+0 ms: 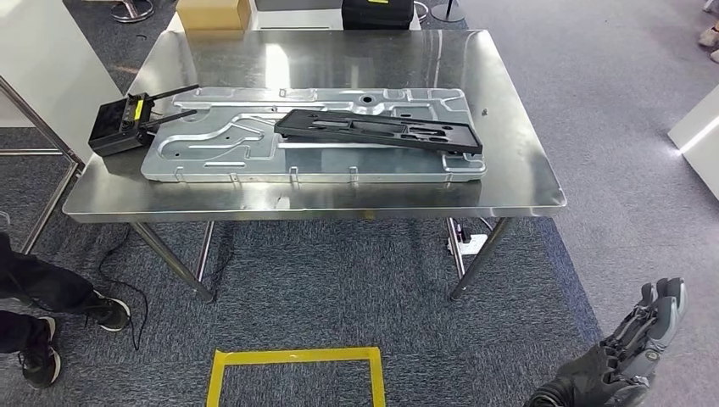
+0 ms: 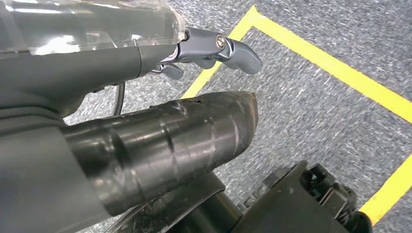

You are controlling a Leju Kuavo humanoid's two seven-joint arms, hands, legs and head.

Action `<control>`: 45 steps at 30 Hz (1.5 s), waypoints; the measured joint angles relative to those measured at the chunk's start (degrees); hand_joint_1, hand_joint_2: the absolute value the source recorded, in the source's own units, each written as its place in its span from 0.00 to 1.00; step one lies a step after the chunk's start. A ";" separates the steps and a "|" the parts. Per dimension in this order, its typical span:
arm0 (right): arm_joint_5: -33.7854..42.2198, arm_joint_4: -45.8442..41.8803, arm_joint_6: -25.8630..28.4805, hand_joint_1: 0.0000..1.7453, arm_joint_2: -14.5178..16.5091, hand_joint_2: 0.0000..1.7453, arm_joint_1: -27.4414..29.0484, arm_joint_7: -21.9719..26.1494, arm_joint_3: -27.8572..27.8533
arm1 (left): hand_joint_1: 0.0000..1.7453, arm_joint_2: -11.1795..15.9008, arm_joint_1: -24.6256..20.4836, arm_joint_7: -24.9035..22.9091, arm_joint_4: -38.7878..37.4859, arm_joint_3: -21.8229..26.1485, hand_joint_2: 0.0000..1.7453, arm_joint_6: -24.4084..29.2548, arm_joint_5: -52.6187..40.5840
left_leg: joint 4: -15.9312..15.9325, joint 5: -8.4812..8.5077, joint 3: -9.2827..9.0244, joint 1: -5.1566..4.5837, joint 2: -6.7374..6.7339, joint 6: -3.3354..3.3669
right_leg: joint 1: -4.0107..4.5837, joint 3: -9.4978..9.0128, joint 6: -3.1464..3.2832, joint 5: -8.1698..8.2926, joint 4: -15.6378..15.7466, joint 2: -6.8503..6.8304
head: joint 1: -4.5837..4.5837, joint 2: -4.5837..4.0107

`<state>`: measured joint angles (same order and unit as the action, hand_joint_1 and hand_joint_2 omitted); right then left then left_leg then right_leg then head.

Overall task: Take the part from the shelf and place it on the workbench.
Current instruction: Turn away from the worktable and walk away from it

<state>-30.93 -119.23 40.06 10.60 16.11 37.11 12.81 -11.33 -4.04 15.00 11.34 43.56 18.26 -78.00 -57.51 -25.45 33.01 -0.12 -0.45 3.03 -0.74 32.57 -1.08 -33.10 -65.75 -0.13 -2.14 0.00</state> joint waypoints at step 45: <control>-0.31 1.31 0.00 0.00 0.00 0.00 0.12 -0.01 -0.42 | 0.00 0.15 -0.02 0.00 0.00 0.16 0.00 -0.68 0.04 | -8.20 -5.60 -1.74 0.91 0.10 -3.56 | 0.36 0.97 2.13 7.50 8.40 -0.62 | 0.09 0.00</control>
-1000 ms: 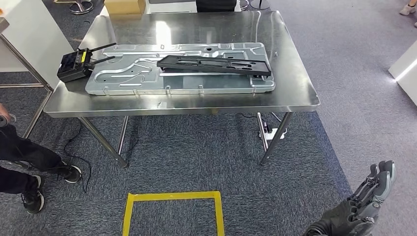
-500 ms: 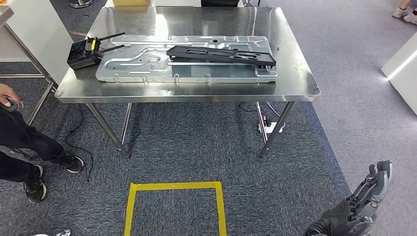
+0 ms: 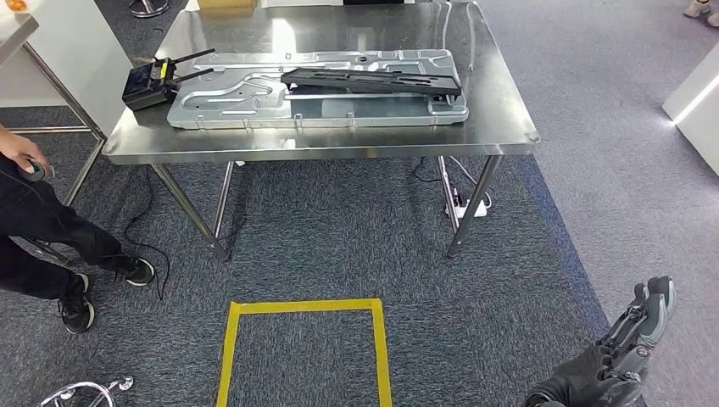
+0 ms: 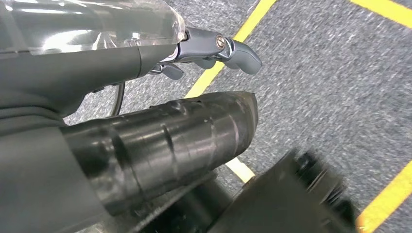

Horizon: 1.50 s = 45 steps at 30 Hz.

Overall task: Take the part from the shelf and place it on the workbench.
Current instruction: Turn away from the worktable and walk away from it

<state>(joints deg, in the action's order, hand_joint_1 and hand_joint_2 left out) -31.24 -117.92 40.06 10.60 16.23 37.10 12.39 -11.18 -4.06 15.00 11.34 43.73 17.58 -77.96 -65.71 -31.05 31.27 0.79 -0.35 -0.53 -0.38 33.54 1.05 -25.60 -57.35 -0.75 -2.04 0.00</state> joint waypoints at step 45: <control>-1.31 -0.40 0.02 0.00 0.37 0.00 0.63 0.01 -1.57 | 0.00 0.43 0.20 -0.03 0.00 0.95 0.00 -0.63 -0.28 | 8.30 4.44 1.07 -0.34 -0.37 3.44 | -0.38 1.22 -3.37 -6.54 -12.02 0.55 | -0.10 0.00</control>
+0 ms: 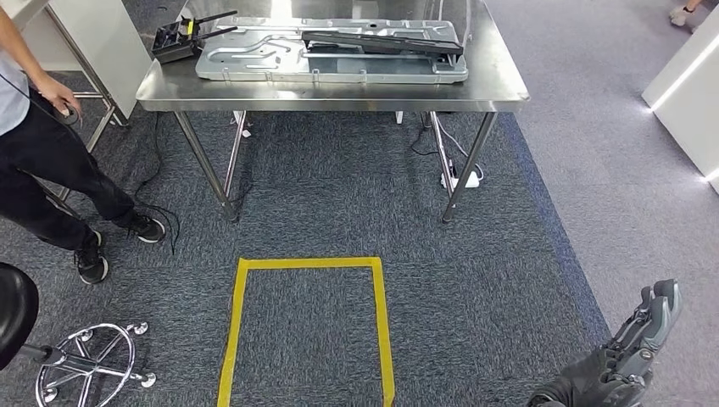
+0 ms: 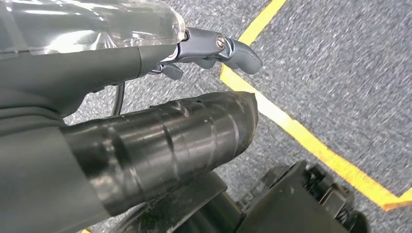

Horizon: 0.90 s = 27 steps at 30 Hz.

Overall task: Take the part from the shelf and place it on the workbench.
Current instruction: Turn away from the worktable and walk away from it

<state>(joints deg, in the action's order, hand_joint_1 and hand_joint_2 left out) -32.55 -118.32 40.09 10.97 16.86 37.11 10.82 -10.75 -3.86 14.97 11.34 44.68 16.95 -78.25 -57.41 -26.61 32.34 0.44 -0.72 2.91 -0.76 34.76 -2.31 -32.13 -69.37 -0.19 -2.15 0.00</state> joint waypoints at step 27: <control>0.44 0.08 -0.02 0.00 -0.04 0.00 -0.39 0.00 -0.07 | 0.00 0.34 -0.37 0.77 -0.02 0.00 0.00 -0.05 -0.32 | 1.50 -1.67 -3.18 0.10 0.01 0.09 | -0.04 5.55 -0.07 -1.68 -2.11 -0.07 | 0.05 0.00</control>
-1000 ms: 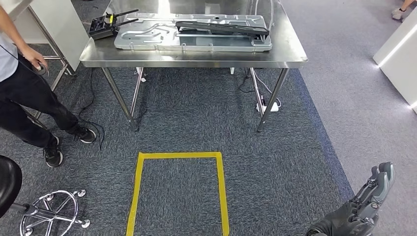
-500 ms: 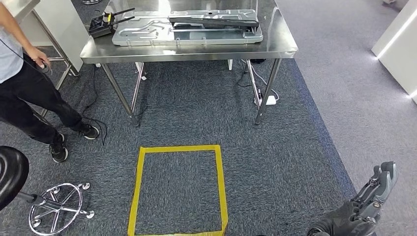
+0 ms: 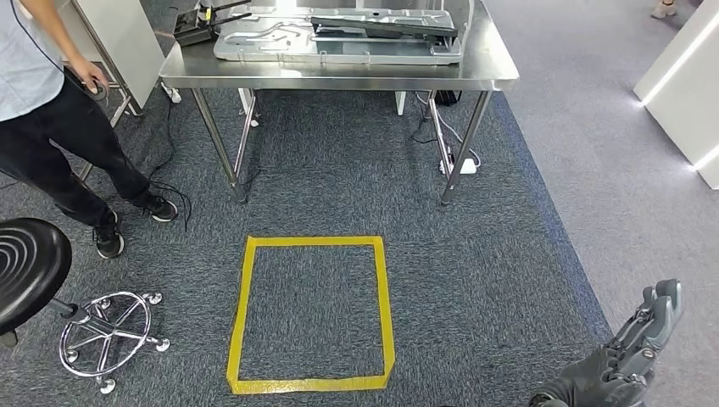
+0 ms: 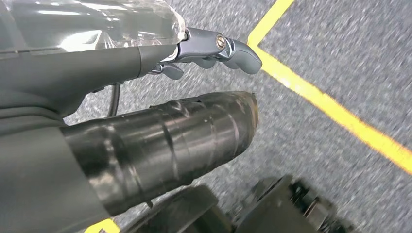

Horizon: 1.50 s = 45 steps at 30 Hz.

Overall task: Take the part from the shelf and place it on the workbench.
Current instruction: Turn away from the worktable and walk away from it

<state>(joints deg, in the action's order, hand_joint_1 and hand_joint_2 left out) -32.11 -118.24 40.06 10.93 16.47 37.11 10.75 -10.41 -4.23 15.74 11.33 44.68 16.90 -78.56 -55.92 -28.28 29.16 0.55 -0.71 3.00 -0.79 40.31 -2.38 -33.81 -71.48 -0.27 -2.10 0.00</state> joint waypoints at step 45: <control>4.07 2.15 0.04 0.00 -0.25 0.00 3.41 -0.15 -1.29 | 0.00 -0.01 0.54 -0.45 0.00 0.13 0.00 0.86 0.50 | -17.37 -5.72 11.03 1.10 0.00 -4.22 | -0.37 -9.12 3.44 5.48 13.35 0.89 | 0.17 0.00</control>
<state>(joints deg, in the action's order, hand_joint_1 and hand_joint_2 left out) -28.04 -116.09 40.11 10.68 19.87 36.96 9.46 -10.43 -3.69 15.29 11.32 44.81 17.75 -78.06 -73.28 -34.00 40.19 1.65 -0.71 -1.22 -1.16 31.19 1.06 -28.34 -58.13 0.63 -1.92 0.00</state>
